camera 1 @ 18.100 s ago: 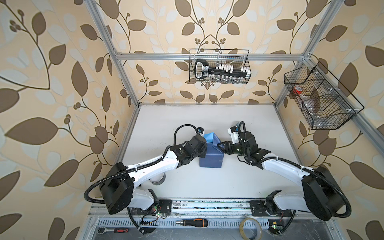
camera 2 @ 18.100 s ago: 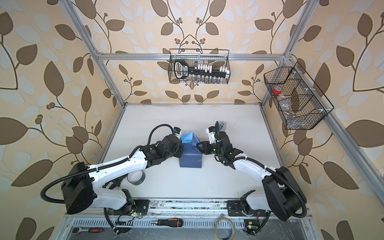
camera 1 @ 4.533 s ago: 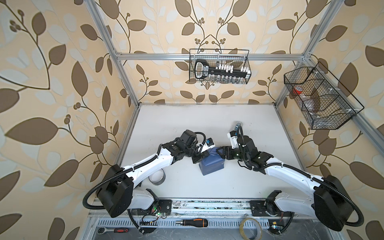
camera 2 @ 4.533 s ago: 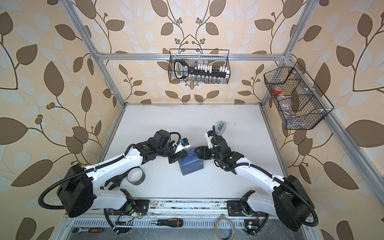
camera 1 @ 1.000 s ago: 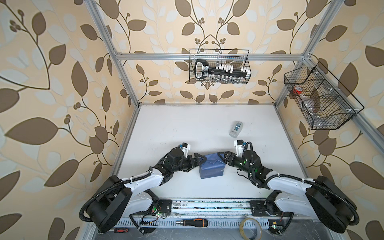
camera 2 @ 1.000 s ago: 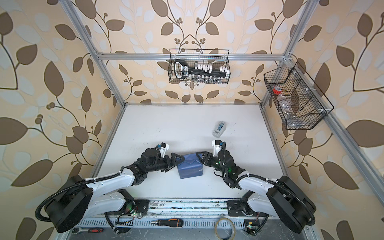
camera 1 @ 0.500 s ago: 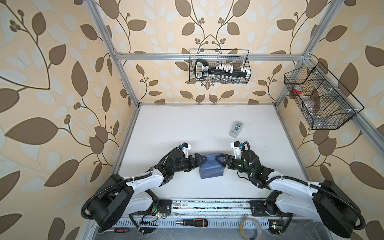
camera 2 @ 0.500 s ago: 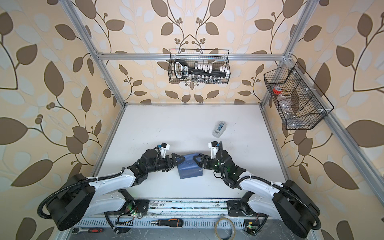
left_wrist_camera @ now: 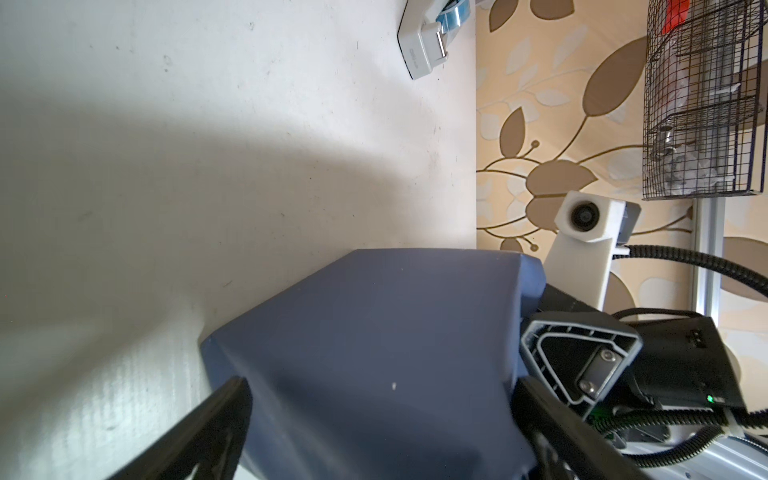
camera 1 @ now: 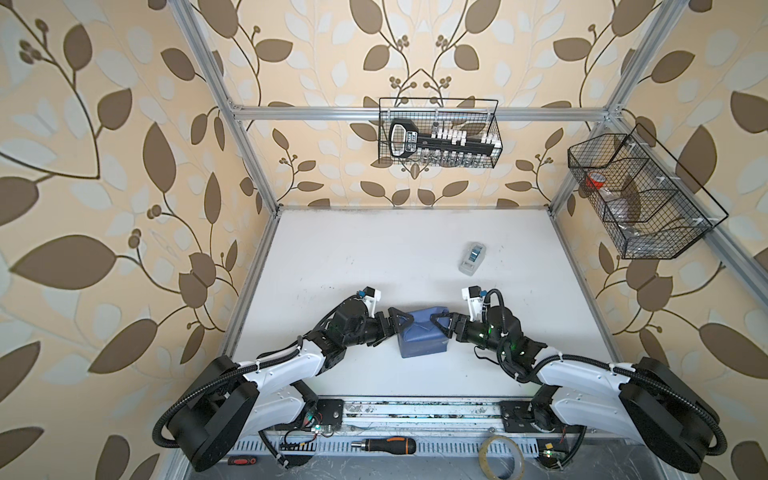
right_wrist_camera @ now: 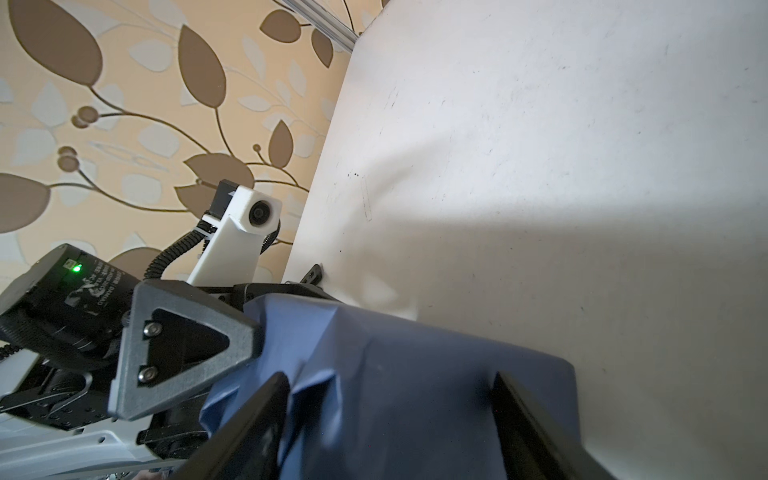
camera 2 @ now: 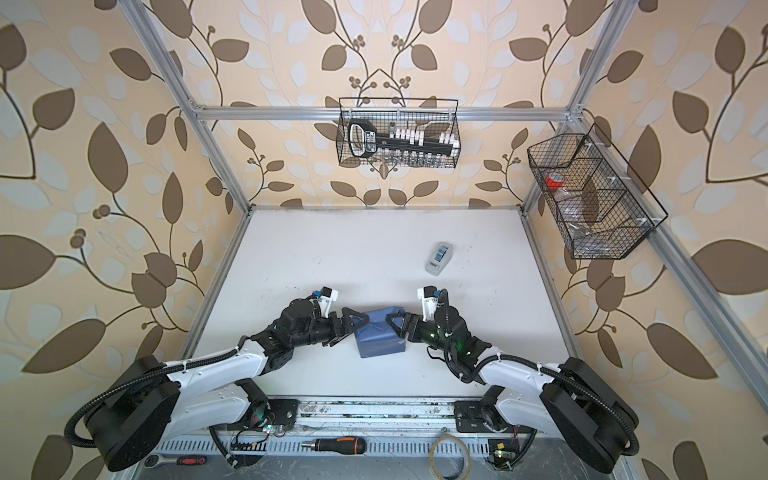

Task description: Wrap the gift box in paper

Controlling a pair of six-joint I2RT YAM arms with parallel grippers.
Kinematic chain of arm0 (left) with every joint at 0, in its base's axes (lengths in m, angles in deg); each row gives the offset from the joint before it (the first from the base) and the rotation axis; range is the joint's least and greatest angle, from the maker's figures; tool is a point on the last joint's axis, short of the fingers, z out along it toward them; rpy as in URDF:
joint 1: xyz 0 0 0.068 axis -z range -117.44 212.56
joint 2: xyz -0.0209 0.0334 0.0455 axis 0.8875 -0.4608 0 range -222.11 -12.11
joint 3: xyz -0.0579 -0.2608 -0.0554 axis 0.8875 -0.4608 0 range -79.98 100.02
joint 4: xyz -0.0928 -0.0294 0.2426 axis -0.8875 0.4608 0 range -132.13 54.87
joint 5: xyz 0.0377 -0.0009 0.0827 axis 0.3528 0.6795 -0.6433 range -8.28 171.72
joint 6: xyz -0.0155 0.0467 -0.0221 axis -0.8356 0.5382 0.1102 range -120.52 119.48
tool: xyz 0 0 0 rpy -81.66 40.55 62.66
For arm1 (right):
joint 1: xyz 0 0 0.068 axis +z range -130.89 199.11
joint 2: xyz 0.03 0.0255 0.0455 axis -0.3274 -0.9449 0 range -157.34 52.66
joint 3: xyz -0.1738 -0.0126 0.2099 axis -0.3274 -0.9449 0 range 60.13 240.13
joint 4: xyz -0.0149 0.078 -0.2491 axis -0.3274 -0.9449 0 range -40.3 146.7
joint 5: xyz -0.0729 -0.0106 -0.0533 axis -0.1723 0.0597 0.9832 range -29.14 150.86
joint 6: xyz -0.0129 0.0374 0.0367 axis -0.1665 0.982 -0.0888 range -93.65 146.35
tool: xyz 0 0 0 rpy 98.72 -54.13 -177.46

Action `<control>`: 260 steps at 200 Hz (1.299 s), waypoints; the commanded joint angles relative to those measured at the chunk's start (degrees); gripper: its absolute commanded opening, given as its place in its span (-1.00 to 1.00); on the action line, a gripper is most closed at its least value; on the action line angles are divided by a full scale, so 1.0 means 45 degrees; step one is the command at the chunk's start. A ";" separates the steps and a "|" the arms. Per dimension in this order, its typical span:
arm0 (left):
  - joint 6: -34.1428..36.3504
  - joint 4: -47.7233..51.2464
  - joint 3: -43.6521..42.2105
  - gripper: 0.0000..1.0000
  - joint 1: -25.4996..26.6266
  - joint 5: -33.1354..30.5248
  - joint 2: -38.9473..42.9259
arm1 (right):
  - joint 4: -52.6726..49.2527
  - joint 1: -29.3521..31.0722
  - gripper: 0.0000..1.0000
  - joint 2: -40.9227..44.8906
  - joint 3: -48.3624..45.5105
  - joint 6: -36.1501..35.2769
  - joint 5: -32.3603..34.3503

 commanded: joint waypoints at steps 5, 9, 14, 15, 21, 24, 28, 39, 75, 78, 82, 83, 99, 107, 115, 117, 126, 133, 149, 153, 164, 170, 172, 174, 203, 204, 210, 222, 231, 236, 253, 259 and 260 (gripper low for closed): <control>-0.0169 -0.0121 0.0521 0.98 0.0133 0.0197 -0.0231 | -0.1129 0.0108 0.52 -0.0252 -0.0549 -0.0256 0.0180; -0.0179 -0.0221 0.0514 0.98 0.0143 0.0250 -0.0359 | -0.1106 0.0110 0.52 -0.0286 -0.0552 -0.0263 0.0174; -0.0188 -0.0362 0.0498 0.98 0.0136 0.0340 -0.0517 | -0.1057 0.0102 0.52 -0.0311 -0.0553 -0.0254 0.0149; -0.0188 -0.0399 0.0487 0.98 0.0132 0.0359 -0.0544 | -0.1052 0.0102 0.52 -0.0313 -0.0544 -0.0264 0.0146; -0.0225 -0.0580 0.0447 0.98 0.0140 0.0448 -0.0737 | -0.1024 0.0103 0.51 -0.0351 -0.0540 -0.0269 0.0164; -0.0259 -0.0692 0.0432 0.98 0.0129 0.0488 -0.0829 | -0.0980 0.0109 0.52 -0.0377 -0.0535 -0.0258 0.0153; -0.0298 -0.0819 0.0393 0.98 0.0139 0.0538 -0.0942 | -0.0954 0.0103 0.52 -0.0401 -0.0546 -0.0254 0.0156; -0.0326 -0.1109 0.0340 0.98 0.0139 0.0660 -0.1224 | -0.0959 0.0119 0.52 -0.0449 -0.0534 -0.0293 0.0154; -0.0335 -0.1184 -0.0130 0.96 0.0149 0.0592 -0.1434 | -0.1270 -0.0062 0.52 -0.0389 -0.0185 -0.0475 -0.0022; -0.0317 -0.1121 -0.0187 0.95 0.0153 0.0550 -0.1400 | -0.1311 -0.0102 0.52 -0.0377 -0.0124 -0.0496 -0.0041; -0.0297 -0.1051 -0.0258 0.94 0.0148 0.0503 -0.1333 | -0.1389 -0.0138 0.53 -0.0319 -0.0091 -0.0534 -0.0066; -0.0291 -0.1037 -0.0271 0.94 0.0148 0.0490 -0.1323 | -0.1403 -0.0145 0.53 -0.0317 -0.0058 -0.0540 -0.0069; -0.0104 -0.0782 -0.0455 0.90 0.0151 0.0400 -0.1199 | -0.1784 -0.0289 0.56 -0.0099 0.0286 -0.0696 -0.0202; 0.0046 -0.0561 -0.0497 0.90 0.0149 0.0332 -0.1197 | -0.2101 -0.0411 0.58 0.0028 0.0536 -0.0825 -0.0323; 0.0189 -0.0480 -0.0562 0.89 0.0151 0.0322 -0.1239 | -0.2367 -0.0585 0.60 0.0187 0.0807 -0.0950 -0.0520; 0.0213 -0.0467 -0.0574 0.89 0.0148 0.0325 -0.1266 | -0.2421 -0.0646 0.60 0.0226 0.0875 -0.0979 -0.0584; 0.0318 -0.0349 -0.0616 0.88 0.0154 0.0283 -0.1340 | -0.2693 -0.0898 0.61 0.0437 0.1170 -0.1086 -0.0841; 0.0367 -0.0319 -0.0638 0.87 0.0148 0.0320 -0.1408 | -0.2934 -0.1112 0.61 0.0647 0.1448 -0.1193 -0.1041; 0.0525 -0.0074 -0.0680 0.87 0.0148 0.0281 -0.1416 | -0.3768 -0.1782 0.62 0.1111 0.2145 -0.1556 -0.1586; 0.0569 -0.0020 -0.0676 0.87 0.0152 0.0267 -0.1412 | -0.3971 -0.1982 0.62 0.1225 0.2315 -0.1663 -0.1718; 0.0648 0.0215 -0.0676 0.87 0.0166 0.0234 -0.1351 | -0.4501 -0.2777 0.62 0.1456 0.2714 -0.1978 -0.2069; 0.0675 0.0309 -0.0658 0.87 0.0154 0.0223 -0.1324 | -0.4700 -0.3282 0.62 0.1502 0.2853 -0.2088 -0.2293; 0.0691 0.0331 -0.0661 0.87 0.0154 0.0232 -0.1316 | -0.4767 -0.3464 0.62 0.1512 0.2911 -0.2109 -0.2385; 0.0730 0.0351 -0.0648 0.87 0.0149 0.0240 -0.1305 | -0.4803 -0.3646 0.61 0.1505 0.2935 -0.2133 -0.2466; 0.1078 0.1127 -0.0356 0.87 0.0151 0.0155 -0.1052 | -0.5264 -0.6192 0.52 0.0722 0.3574 -0.2473 -0.3031; 0.1089 0.1146 -0.0350 0.87 0.0159 0.0150 -0.1046 | -0.5264 -0.6307 0.51 0.0663 0.3590 -0.2477 -0.3045; 0.1134 0.1265 -0.0325 0.87 0.0157 0.0145 -0.1021 | -0.5183 -0.6814 0.49 0.0316 0.3694 -0.2478 -0.3110; 0.1217 0.1490 -0.0251 0.87 0.0152 0.0145 -0.0982 | -0.4932 -0.7663 0.41 -0.0442 0.3881 -0.2416 -0.3121; 0.1237 0.1550 -0.0241 0.86 0.0148 0.0165 -0.0962 | -0.4756 -0.8129 0.38 -0.1104 0.4119 -0.2432 -0.3118; 0.1271 0.1623 -0.0208 0.87 0.0150 0.0147 -0.0962 | -0.4686 -0.8308 0.36 -0.1418 0.4251 -0.2475 -0.3049; 0.1401 0.1835 -0.0101 0.86 0.0162 0.0144 -0.0982 | -0.4382 -0.8653 0.31 -0.2812 0.4754 -0.2598 -0.2727; 0.1442 0.1867 -0.0056 0.86 0.0148 0.0154 -0.1000 | -0.4170 -0.8732 0.29 -0.3293 0.4908 -0.2564 -0.2775; 0.1437 0.1868 -0.0053 0.87 0.0148 0.0159 -0.1001 | -0.4131 -0.8749 0.29 -0.3366 0.4951 -0.2561 -0.2790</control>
